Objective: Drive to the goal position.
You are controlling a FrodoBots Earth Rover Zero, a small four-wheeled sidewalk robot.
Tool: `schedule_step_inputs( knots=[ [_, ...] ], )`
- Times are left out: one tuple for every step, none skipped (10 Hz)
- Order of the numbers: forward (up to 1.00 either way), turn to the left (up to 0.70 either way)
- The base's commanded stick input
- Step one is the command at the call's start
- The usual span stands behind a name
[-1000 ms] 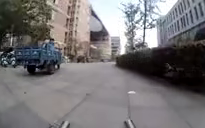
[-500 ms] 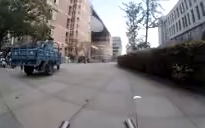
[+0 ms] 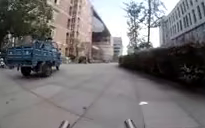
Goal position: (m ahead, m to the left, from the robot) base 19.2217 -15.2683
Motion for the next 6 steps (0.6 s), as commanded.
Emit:
schedule_step_inputs(
  knots=[
    [0.45, 0.00],
    [0.45, 0.00],
    [0.45, 0.00],
    [0.45, 0.00],
    [0.45, 0.00],
    [0.45, 0.00]
  ],
)
